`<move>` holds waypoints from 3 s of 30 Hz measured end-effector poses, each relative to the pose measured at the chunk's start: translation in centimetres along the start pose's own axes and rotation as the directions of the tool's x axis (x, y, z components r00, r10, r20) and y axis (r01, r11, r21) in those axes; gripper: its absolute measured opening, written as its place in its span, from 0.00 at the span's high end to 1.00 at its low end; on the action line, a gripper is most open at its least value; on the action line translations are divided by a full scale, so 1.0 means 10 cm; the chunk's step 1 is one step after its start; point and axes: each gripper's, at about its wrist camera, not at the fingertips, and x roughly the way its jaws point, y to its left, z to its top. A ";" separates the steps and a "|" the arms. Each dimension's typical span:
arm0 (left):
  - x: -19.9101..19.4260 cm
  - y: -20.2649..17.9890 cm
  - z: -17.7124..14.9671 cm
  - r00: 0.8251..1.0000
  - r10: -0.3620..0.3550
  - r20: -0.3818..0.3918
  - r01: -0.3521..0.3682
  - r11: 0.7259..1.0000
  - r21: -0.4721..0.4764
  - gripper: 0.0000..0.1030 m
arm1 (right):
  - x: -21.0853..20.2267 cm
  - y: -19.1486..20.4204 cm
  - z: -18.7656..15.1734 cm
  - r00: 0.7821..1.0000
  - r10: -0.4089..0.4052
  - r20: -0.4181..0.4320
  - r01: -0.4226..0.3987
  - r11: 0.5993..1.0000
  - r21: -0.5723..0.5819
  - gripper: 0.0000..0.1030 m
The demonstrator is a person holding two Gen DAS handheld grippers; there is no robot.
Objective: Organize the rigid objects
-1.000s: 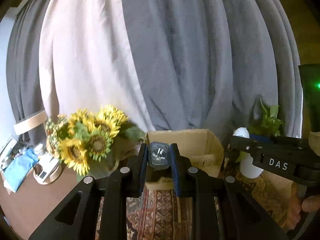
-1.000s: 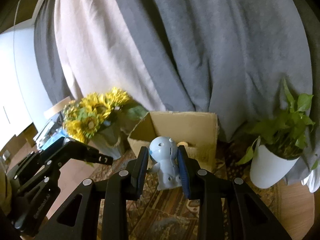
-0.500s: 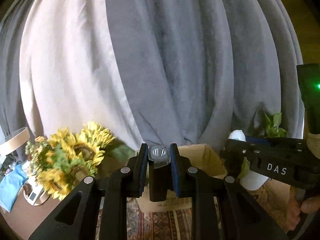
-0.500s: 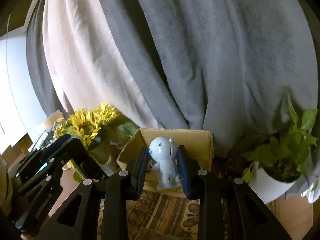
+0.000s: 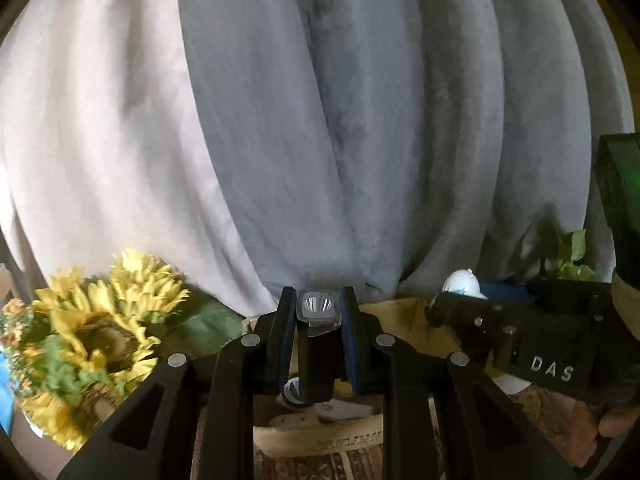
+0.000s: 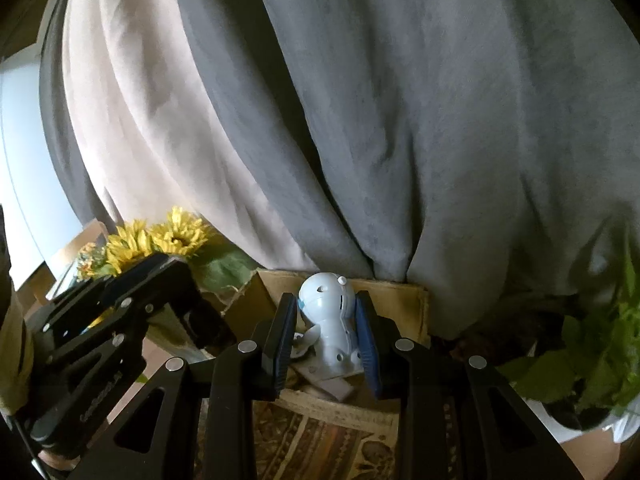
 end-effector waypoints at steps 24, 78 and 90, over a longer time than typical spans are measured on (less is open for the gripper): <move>0.44 0.08 -0.22 0.968 0.046 -0.245 -0.051 0.999 -0.013 0.48 | 0.62 -0.20 -0.16 0.964 -0.098 -0.248 0.117 0.991 0.064 0.56; -3.66 -0.34 -1.45 0.976 0.212 0.040 -0.212 0.977 -0.006 0.00 | -3.16 1.34 -1.91 0.929 -0.363 0.074 0.358 0.931 0.072 0.22; -4.16 -0.50 -1.57 0.971 0.229 0.068 -0.230 0.973 -0.001 0.00 | -3.60 1.47 -2.15 0.927 -0.363 0.099 0.353 0.930 0.106 0.22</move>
